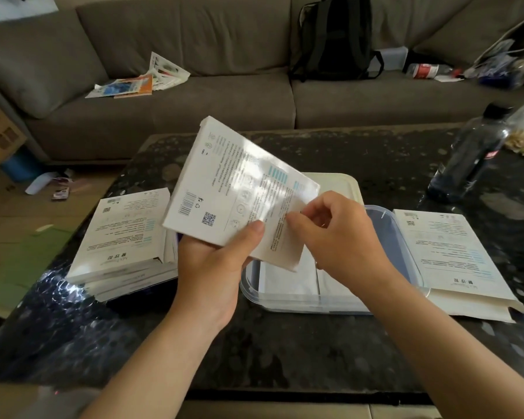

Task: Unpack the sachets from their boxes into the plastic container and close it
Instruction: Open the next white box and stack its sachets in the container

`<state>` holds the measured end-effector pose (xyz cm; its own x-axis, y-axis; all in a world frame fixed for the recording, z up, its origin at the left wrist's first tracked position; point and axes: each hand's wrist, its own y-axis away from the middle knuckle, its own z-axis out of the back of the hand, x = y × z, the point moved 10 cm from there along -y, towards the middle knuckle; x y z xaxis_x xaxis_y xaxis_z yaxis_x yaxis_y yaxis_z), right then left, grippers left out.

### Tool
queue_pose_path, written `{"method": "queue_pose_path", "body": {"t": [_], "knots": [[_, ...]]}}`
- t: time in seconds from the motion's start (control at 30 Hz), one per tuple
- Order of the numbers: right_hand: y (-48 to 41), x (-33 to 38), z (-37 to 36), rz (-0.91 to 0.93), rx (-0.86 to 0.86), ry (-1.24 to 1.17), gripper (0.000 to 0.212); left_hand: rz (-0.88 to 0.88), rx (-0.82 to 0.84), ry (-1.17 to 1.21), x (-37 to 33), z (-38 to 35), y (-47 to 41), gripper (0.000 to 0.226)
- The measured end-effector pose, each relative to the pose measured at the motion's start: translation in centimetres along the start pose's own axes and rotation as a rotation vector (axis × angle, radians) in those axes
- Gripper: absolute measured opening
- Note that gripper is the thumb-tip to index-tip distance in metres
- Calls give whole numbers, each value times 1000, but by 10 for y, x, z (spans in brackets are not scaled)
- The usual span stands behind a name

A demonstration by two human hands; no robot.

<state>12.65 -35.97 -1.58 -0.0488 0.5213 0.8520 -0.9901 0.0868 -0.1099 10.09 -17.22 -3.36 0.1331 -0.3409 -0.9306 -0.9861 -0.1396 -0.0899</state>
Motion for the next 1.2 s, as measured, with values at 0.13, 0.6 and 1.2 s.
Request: {"method": "queue_pose_path", "body": {"t": [0.13,0.6,1.2], "knots": [[-1,-4,-3,-25,43,-25,13,-6,4,-37,2,-1,-1,68],[-1,-9,3,-271,129,-654,17,197,-43,277,19,2,-13,65],[-6,-29,13,-350,12,-750,17,252,-69,367,19,4,-13,55]]}}
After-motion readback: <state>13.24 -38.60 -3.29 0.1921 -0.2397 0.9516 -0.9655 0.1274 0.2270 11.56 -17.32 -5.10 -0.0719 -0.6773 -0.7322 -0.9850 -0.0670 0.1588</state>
